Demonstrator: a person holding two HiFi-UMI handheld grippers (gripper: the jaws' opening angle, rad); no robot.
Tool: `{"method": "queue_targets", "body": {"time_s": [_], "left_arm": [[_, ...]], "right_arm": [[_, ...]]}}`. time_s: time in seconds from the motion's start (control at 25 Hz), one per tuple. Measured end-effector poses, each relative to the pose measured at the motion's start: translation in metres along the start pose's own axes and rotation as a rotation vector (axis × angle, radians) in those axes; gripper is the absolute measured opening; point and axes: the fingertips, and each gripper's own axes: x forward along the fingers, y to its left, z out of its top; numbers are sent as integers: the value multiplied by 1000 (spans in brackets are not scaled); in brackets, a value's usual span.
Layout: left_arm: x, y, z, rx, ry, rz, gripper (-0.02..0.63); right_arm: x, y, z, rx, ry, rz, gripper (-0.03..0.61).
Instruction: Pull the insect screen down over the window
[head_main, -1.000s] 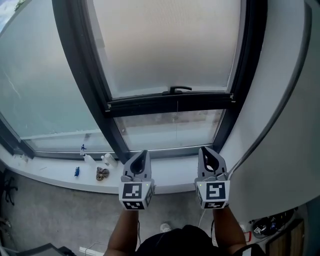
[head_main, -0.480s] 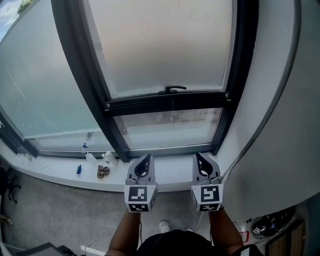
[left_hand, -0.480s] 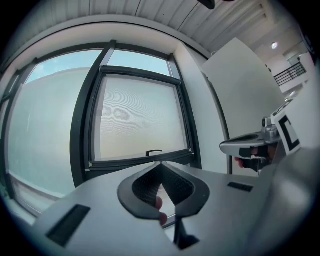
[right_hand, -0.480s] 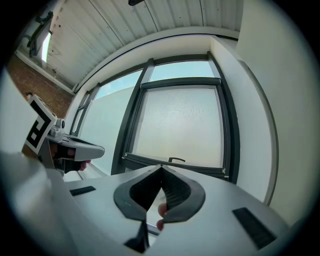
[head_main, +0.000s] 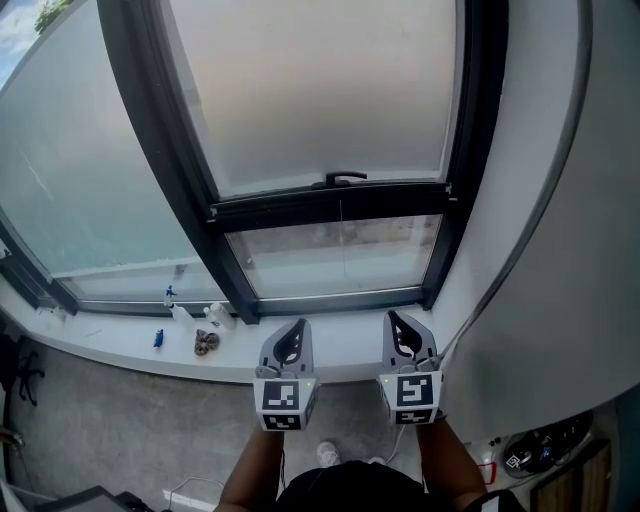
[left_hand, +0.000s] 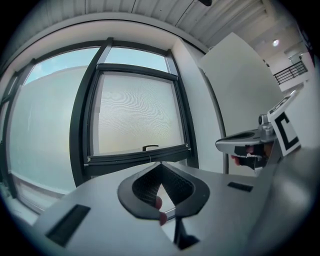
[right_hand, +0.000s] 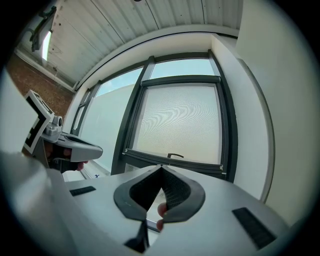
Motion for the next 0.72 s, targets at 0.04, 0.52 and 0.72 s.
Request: {"method": "queue_targets", "body": {"time_s": [0.04, 0.52, 0.72], "left_arm": [[0, -1, -1, -2, 1, -1, 3], [6, -15, -2, 26, 0, -22, 3], [12, -16, 2, 38, -7, -36, 3]], "right_arm": [[0, 0, 0, 0, 0, 2, 2], [-3, -11, -2, -1, -3, -3, 2], [3, -20, -1, -8, -8, -23, 2]]}}
